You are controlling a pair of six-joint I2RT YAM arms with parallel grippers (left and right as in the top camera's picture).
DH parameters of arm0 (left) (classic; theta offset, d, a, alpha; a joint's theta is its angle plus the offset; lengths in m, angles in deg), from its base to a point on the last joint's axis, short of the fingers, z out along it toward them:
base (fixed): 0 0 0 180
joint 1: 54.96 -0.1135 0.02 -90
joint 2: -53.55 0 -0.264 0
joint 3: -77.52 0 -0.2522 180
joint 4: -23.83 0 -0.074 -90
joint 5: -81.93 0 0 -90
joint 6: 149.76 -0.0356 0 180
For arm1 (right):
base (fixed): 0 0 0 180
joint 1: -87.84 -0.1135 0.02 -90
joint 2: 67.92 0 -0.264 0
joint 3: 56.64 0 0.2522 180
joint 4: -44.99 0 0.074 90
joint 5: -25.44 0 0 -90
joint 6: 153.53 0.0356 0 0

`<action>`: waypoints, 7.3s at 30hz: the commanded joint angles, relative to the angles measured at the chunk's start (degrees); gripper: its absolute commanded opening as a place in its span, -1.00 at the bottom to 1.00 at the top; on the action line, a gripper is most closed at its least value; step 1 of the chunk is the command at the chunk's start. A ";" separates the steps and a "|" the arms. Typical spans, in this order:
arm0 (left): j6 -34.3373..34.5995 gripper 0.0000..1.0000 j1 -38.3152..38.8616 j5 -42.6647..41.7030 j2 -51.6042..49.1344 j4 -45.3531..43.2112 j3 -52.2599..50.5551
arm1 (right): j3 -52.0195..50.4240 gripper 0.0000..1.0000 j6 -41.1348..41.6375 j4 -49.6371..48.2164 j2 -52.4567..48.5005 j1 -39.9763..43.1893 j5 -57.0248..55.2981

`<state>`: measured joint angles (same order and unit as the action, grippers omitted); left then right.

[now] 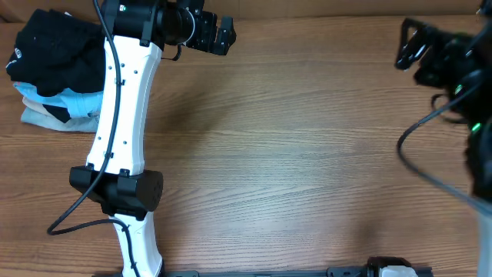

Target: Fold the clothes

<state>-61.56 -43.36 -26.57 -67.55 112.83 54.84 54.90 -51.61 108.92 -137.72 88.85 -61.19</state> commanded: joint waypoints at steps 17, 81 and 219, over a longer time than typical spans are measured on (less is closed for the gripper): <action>0.37 1.00 -0.04 -0.57 -0.20 -0.07 0.48 | -77.15 1.00 0.09 -46.82 46.66 -2.95 3.52; 0.37 1.00 0.44 -0.57 -0.22 -0.07 0.48 | -97.31 1.00 0.11 -45.68 69.64 -5.46 -0.33; 0.33 0.99 -12.04 9.92 120.85 -71.65 -143.29 | -97.31 1.00 0.11 -45.68 69.64 -5.46 -0.33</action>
<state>-62.17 -55.08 -17.00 52.75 41.07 -88.25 -41.82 -51.55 63.50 -68.65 83.67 -60.97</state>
